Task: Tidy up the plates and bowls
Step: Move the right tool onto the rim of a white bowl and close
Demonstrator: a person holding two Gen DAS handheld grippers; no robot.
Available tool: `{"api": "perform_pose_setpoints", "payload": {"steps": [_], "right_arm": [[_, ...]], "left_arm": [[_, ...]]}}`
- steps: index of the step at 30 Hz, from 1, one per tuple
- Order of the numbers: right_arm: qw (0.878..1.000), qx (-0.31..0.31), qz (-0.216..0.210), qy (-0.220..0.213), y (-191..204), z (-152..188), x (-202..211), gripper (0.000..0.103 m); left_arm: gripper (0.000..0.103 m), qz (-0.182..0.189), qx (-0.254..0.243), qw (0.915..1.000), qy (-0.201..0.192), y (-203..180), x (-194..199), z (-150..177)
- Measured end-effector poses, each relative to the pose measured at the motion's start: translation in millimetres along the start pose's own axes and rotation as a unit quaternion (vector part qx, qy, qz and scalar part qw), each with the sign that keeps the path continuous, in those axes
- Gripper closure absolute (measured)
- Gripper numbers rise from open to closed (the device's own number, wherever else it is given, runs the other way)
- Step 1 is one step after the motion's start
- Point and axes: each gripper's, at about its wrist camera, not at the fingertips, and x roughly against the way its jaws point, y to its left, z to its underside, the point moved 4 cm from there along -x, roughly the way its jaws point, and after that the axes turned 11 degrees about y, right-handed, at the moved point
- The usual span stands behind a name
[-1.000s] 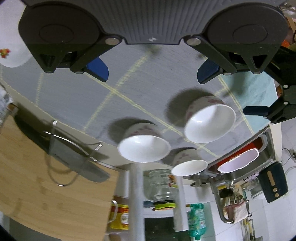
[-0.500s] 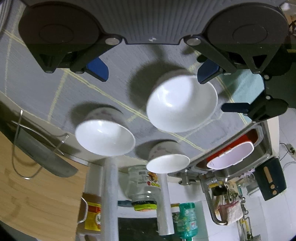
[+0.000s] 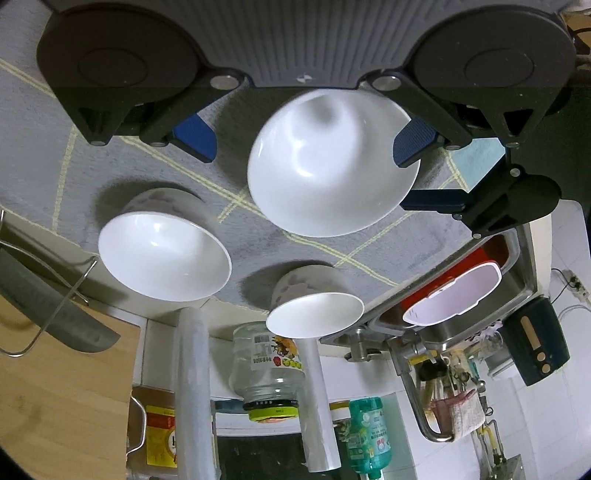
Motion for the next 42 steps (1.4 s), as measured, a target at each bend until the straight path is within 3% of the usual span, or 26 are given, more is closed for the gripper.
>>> {"api": "perform_pose_setpoints", "payload": {"steps": [5, 10, 16, 22, 42], "right_arm": [[1.000, 0.002, 0.001, 0.000, 1, -6, -4, 0.002], [1.000, 0.009, -0.005, 0.007, 3, -11, -8, 0.017], [1.000, 0.014, -0.014, 0.013, 4, -11, -11, 0.020], [1.000, 0.013, -0.014, 0.014, 1, -10, -9, 0.027], [1.000, 0.013, -0.006, 0.009, 1, -6, 5, 0.027]], "left_arm": [[0.002, 0.011, -0.007, 0.9999, -0.004, 3, -2, -3], [0.006, 0.023, -0.014, 0.9996, -0.006, 2, -2, -4], [0.013, 0.038, -0.019, 0.9991, -0.005, 2, -2, -6], [0.013, 0.038, -0.021, 0.9991, -0.005, 1, -4, -8], [0.013, 0.043, -0.024, 0.9987, -0.009, -7, 3, -12]]}}
